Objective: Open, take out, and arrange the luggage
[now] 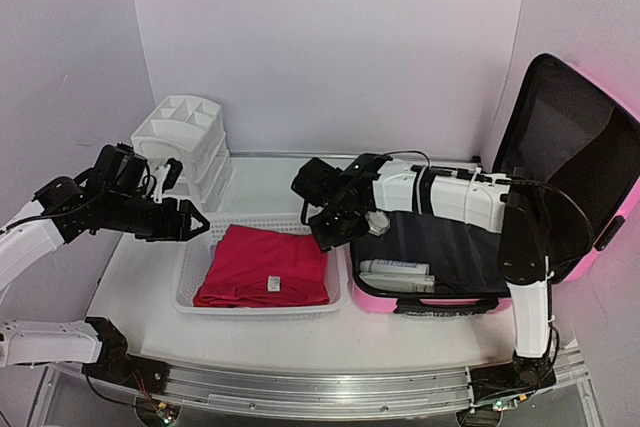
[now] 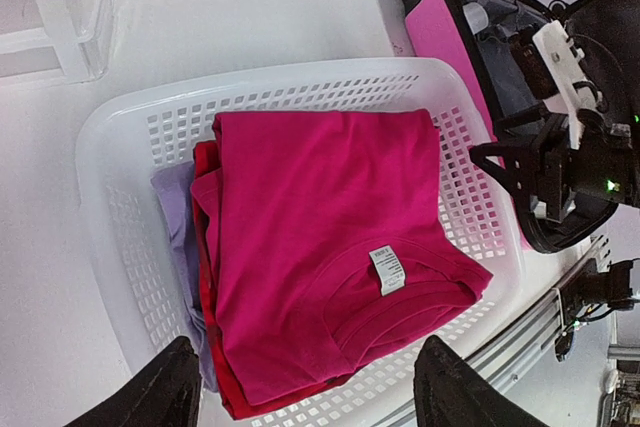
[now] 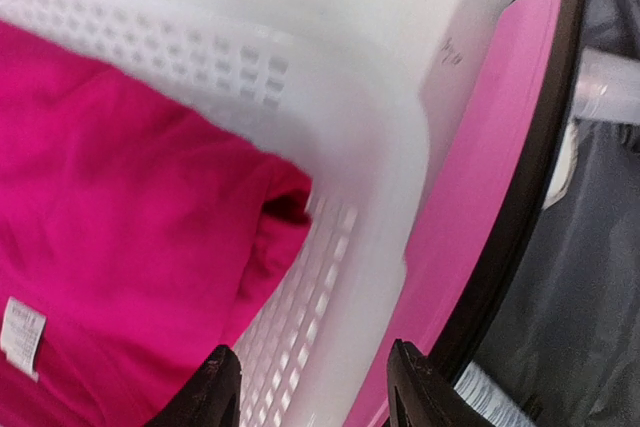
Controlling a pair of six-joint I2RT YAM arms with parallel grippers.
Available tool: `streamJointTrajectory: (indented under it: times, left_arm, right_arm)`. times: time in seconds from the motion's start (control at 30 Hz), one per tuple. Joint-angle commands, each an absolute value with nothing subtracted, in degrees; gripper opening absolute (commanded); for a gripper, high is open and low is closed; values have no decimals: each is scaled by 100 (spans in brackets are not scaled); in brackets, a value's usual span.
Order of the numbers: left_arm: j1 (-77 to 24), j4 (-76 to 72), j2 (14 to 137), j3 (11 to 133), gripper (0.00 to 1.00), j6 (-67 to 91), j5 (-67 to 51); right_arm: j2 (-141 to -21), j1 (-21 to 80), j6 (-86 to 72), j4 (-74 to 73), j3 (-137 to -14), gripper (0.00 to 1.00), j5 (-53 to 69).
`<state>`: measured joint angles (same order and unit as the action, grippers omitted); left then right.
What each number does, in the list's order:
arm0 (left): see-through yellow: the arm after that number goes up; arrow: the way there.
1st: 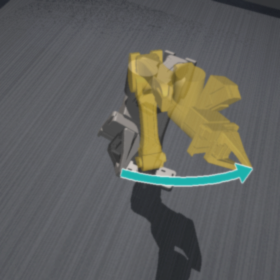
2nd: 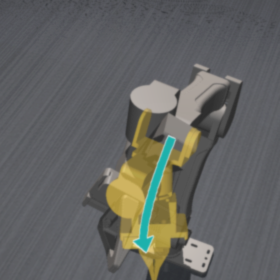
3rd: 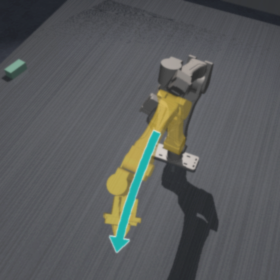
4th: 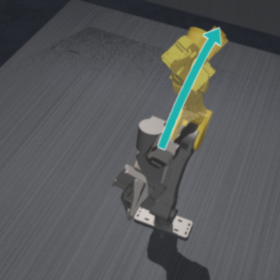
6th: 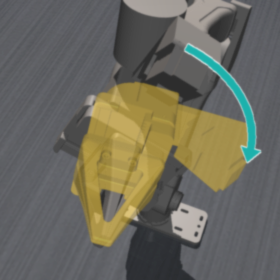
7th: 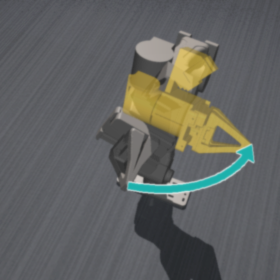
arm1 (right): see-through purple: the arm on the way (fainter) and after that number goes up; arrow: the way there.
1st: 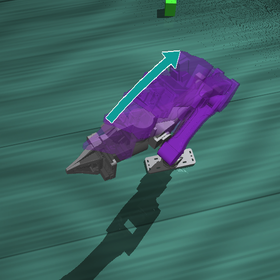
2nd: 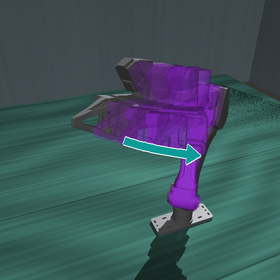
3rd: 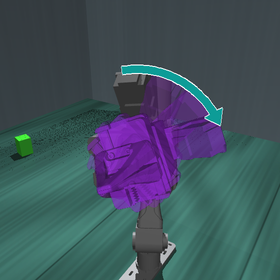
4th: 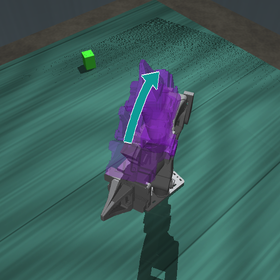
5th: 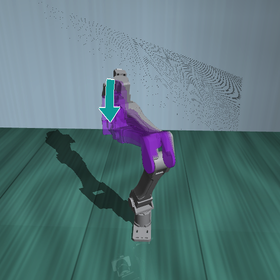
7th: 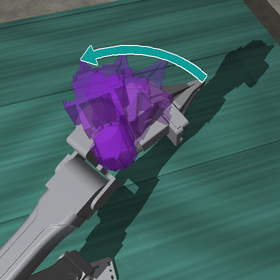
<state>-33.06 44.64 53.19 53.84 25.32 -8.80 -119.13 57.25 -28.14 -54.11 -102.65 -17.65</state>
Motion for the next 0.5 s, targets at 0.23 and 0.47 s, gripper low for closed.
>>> streamJointTrajectory:
  times: [0.23, 0.47]
  left_arm:
    - [-3296, 4445, 4984, 5380, 74, 2342, -740]
    - [-3296, 4449, 5212, 5676, 74, 2044, -588]
  right_arm:
    - [-12757, 5706, -3321, -5602, -11267, 43, -2708]
    - [-12922, 5861, -4499, -5420, -11453, 26, -1628]
